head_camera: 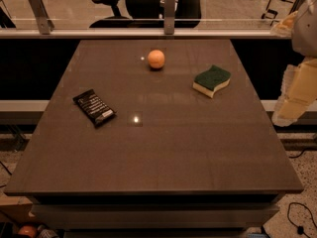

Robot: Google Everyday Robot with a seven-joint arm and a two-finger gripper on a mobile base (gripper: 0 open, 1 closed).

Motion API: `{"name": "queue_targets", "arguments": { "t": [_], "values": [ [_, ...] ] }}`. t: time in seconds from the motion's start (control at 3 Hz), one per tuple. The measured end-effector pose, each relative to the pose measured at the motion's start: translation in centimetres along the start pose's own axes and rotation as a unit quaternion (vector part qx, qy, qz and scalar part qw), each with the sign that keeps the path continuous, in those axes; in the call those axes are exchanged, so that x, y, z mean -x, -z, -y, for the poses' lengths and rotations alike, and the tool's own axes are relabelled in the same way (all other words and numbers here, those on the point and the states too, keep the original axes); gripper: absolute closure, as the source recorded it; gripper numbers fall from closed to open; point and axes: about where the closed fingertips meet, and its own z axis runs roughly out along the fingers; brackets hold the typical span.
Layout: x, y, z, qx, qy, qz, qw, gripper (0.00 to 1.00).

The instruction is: Move sponge near rxbar chocolate

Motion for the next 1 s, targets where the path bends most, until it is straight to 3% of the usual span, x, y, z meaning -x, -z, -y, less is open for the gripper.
{"name": "queue_targets", "arguments": {
  "t": [0.33,1.0],
  "values": [
    [0.4,0.6,1.5,-0.006,0.031,0.005,0.9995,0.00],
    [2.5,1.3,5.0,-0.015,0.116,-0.001,0.9932,0.00]
  ]
}}
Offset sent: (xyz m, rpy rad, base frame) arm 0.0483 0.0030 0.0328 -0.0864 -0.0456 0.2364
